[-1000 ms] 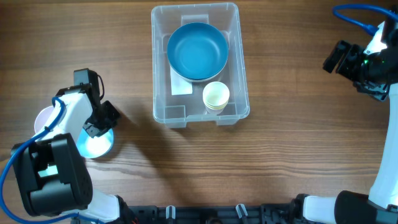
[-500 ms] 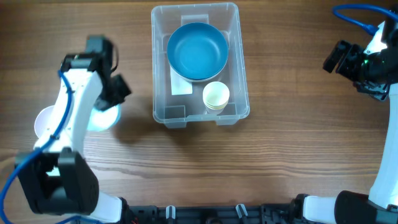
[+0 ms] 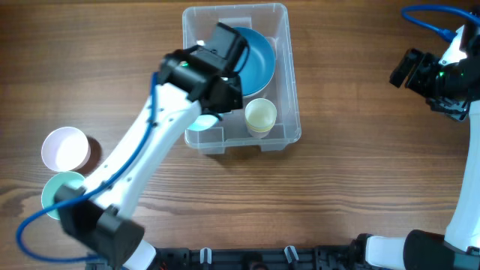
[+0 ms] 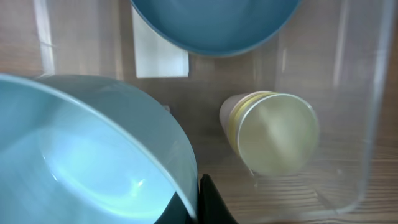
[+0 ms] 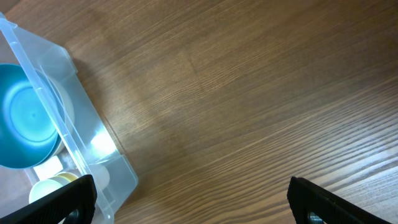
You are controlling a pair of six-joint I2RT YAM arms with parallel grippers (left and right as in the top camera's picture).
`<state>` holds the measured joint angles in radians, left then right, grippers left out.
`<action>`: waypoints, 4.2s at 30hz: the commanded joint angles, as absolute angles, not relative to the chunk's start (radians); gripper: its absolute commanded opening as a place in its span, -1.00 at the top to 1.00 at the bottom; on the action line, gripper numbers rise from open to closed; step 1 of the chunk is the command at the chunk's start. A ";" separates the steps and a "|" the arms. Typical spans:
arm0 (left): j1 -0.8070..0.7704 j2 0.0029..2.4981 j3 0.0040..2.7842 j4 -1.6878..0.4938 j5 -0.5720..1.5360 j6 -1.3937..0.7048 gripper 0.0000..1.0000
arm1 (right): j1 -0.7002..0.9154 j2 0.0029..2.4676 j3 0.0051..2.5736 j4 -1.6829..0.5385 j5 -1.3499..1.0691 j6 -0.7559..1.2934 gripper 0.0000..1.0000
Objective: Pack container
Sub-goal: 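Lower the light blue cup into the bin's near left corner, then move the left gripper back and grasp the pink cup, then nest the pink cup into the light blue cup in the bin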
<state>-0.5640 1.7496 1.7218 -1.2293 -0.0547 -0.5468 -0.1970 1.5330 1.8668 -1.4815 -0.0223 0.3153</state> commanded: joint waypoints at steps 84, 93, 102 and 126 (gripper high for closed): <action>-0.359 1.506 1.683 -1.149 -0.125 -0.485 0.92 | -0.194 1.519 1.856 -1.481 -0.025 0.295 -0.99; -0.565 1.744 1.682 -1.133 -0.082 -0.558 0.92 | -0.194 1.519 1.856 -1.483 -0.028 0.295 -0.99; -0.565 1.929 1.682 -1.128 -0.015 -0.553 0.77 | -0.194 1.519 1.856 -1.485 -0.028 0.295 -0.99; 0.293 1.173 1.413 -1.405 -0.229 -0.636 -0.75 | -0.194 1.519 1.856 -1.477 -0.047 0.290 -1.00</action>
<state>0.1566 1.2251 1.5490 -1.4349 -0.2195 -0.6273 -0.1970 1.5330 1.8664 -1.4803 -0.0265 0.3080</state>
